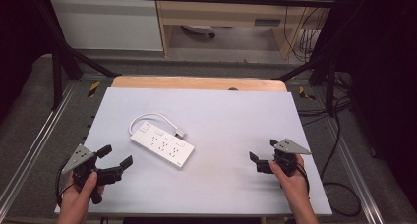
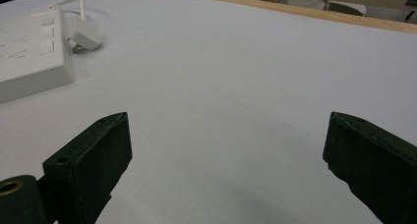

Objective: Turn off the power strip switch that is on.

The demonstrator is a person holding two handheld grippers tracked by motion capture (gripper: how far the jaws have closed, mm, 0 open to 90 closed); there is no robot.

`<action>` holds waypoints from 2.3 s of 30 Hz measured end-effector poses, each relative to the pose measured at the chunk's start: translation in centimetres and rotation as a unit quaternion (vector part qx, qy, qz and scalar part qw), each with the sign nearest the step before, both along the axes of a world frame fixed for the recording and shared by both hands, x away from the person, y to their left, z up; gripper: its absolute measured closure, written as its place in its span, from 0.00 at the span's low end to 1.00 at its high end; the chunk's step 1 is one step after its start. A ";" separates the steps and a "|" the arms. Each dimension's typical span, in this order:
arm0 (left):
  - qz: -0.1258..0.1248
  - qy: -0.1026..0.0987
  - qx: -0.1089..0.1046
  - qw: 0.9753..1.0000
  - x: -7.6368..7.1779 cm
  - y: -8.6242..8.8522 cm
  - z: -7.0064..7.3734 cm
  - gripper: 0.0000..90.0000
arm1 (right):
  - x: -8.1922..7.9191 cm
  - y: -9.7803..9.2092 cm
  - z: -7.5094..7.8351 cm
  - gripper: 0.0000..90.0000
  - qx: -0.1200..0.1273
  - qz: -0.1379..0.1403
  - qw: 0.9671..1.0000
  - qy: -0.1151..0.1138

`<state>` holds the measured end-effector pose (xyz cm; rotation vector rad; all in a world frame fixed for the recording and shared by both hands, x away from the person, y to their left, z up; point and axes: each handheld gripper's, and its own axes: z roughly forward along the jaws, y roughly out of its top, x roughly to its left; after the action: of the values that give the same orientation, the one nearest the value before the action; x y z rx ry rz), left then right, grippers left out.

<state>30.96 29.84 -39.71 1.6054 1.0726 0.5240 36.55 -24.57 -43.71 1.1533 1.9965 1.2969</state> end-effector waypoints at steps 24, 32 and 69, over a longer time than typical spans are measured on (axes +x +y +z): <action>-0.017 -0.021 0.003 1.000 -0.2 -0.7 1.9 0.07 | 0.0 0.0 0.0 0.05 -0.002 -0.005 1.000 -0.001; -0.027 -0.017 0.013 0.999 0.5 -1.2 2.6 0.06 | -0.1 -0.1 0.1 0.04 0.002 -0.007 1.000 -0.004; -0.090 -0.019 0.045 0.995 6.1 -6.2 6.5 0.06 | -0.2 -0.3 0.2 0.04 0.001 -0.011 1.000 -0.004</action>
<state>37.07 23.60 -33.17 1.7454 0.8764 0.4848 36.34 -24.89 -43.56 1.1667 1.9709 1.2907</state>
